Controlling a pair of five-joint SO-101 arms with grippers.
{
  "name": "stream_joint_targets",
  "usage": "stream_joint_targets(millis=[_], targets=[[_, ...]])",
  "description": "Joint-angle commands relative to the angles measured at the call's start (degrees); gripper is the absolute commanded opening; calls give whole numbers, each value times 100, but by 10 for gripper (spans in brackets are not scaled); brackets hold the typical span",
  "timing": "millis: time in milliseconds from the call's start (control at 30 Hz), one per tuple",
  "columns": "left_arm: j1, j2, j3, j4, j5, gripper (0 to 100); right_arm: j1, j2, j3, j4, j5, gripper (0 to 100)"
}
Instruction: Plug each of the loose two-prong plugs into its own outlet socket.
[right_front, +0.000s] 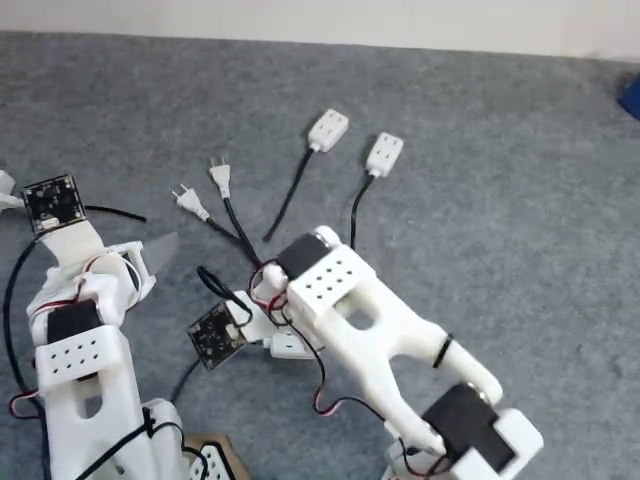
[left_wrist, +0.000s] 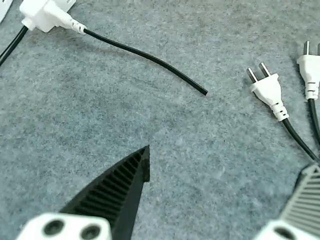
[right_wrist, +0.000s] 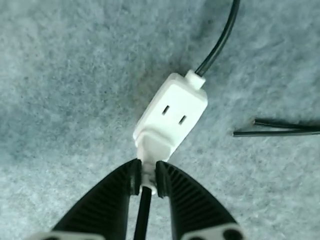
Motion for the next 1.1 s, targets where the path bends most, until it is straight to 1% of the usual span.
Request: stream_joint_targets(millis=[0, 133, 367, 500, 667, 867, 967, 1067], targets=[[-57, -13, -251, -105, 53, 433, -66, 22, 312, -66, -70, 8], [-57, -22, -251, -105, 53, 433, -75, 22, 523, -497, -413, 8], [-57, -22, -251, -97, 53, 433, -101, 31, 796, -673, -475, 8], [-57, -22, -251, -97, 53, 433, -171, 31, 1156, -1033, -501, 8], [-40, -13, -251, -97, 35, 433, -189, -40, 1077, -1051, -1002, 8], [-13, 13, -233, -97, 26, 433, -215, -31, -154, -31, -1925, 26], [57, 22, -224, -97, 26, 433, -207, -13, -1015, 611, -2444, 104], [224, 22, -215, -97, 18, 433, -207, 13, -2105, 1552, -2673, 214]])
